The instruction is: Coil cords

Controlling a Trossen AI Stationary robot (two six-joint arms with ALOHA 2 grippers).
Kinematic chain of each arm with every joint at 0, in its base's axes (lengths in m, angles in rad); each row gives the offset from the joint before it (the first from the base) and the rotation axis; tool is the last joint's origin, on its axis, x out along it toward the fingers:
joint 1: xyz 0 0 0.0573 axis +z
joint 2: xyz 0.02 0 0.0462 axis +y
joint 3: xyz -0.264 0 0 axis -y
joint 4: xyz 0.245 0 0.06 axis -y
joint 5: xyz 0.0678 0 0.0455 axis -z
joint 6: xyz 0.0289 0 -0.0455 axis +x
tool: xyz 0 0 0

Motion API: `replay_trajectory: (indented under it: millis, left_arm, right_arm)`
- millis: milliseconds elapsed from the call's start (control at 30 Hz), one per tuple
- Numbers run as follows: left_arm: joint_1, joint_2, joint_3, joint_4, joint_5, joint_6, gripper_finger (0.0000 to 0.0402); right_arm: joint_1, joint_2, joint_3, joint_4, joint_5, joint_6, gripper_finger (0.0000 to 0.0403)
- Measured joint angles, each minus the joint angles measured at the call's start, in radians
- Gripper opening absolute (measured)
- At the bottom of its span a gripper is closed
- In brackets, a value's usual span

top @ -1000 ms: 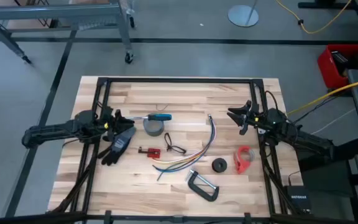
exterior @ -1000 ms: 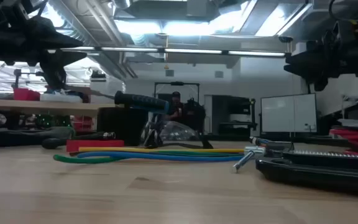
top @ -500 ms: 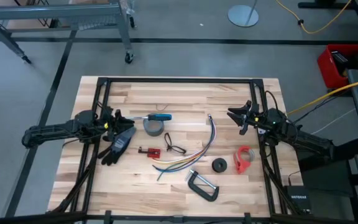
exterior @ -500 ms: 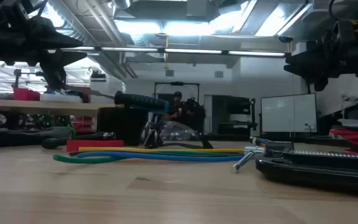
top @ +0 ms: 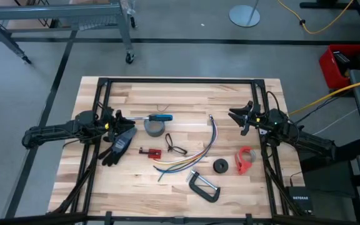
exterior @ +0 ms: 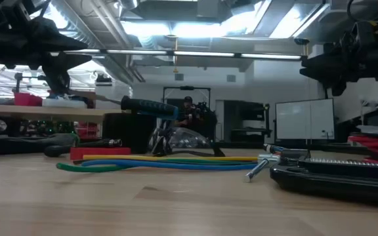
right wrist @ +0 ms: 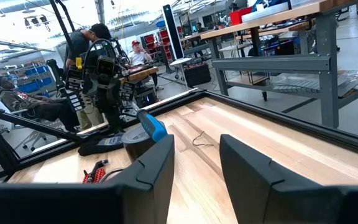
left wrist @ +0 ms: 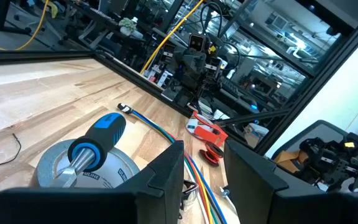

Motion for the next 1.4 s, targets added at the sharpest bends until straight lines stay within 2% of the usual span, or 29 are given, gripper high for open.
replay_trajectory:
  millis: [800, 1033, 1400]
  left_arm:
    - [0.000, 0.000, 0.000, 0.000, 0.000, 0.050, 0.0107]
    - [0.002, 0.000, 0.000, -0.001, -0.064, 0.130, 0.0107]
    - [0.002, 0.000, 0.000, 0.015, -0.068, 0.016, 0.0107]
  right_arm:
    - [0.000, 0.000, 0.000, 0.025, -0.002, 0.018, 0.0134]
    - [0.000, 0.000, 0.001, 0.028, 0.007, 0.035, 0.0134]
    - [0.000, 0.000, 0.061, 0.035, -0.070, 0.056, 0.0134]
